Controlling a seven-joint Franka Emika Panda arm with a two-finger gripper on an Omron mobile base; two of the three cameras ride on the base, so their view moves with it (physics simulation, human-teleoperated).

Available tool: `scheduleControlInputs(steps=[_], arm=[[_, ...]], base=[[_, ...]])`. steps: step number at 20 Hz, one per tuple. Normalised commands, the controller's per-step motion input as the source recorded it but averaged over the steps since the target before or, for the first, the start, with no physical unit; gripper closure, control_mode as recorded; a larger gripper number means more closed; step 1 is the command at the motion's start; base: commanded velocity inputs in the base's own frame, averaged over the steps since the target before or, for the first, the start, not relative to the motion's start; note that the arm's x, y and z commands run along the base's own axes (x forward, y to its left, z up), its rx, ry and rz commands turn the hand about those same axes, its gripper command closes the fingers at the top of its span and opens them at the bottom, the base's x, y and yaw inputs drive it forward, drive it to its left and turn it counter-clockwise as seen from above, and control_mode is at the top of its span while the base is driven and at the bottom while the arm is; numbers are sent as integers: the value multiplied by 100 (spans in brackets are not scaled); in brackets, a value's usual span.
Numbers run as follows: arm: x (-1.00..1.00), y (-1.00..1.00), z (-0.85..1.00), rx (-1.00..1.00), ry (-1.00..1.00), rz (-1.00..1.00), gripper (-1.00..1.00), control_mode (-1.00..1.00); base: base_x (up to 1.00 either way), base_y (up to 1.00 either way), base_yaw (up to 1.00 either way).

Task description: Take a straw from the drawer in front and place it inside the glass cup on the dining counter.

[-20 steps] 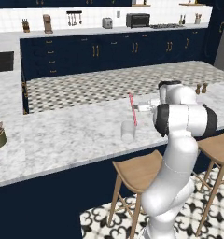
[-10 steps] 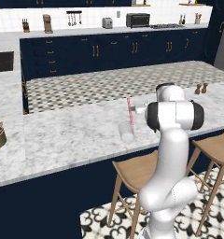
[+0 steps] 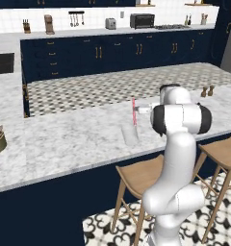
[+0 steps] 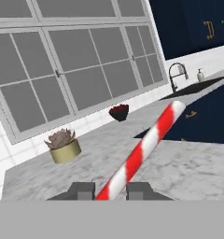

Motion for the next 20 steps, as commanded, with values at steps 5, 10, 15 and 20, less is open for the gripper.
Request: scheduleControlInputs(steps=[5, 10, 15, 20], arm=[[0, -1, 0, -10, 0, -13, 100, -100], [-12, -17, 0, -12, 0, -14, 100, -100], [-6, -11, 0, -10, 0, -11, 100, -100], [0, 0, 0, -1, 0, -5, 100, -100]], base=[[0, 0, 0], [0, 0, 0], [0, 0, 0], [0, 0, 0]])
